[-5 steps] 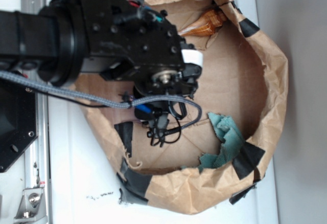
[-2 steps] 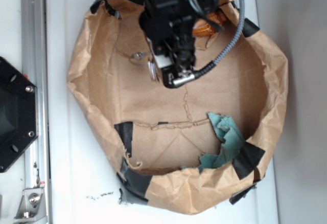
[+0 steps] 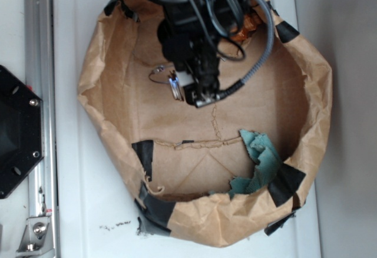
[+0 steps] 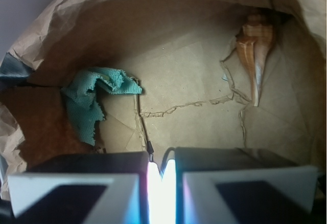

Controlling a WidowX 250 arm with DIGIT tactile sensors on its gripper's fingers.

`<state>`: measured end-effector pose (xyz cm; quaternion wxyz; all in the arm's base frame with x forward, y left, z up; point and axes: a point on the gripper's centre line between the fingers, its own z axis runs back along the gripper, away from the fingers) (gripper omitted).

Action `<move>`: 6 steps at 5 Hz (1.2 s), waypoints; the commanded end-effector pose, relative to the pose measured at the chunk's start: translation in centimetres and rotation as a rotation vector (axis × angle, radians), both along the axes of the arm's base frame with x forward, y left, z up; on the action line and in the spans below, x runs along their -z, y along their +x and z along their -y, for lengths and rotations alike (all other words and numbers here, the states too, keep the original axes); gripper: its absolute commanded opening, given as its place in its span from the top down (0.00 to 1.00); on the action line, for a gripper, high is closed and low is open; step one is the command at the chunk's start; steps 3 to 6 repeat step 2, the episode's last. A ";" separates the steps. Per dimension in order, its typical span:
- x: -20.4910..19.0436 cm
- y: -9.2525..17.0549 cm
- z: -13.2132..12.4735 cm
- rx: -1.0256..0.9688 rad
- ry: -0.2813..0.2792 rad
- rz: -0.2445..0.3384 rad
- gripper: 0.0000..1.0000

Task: Grab the silver keys.

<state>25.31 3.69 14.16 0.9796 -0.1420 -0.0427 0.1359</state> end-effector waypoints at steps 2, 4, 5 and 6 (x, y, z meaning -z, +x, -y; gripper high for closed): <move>-0.6 1.2 0.8 -0.026 0.071 0.038 1.00; -0.6 1.2 0.8 -0.026 0.071 0.038 1.00; -0.6 1.2 0.8 -0.026 0.071 0.038 1.00; -0.6 1.2 0.8 -0.026 0.071 0.038 1.00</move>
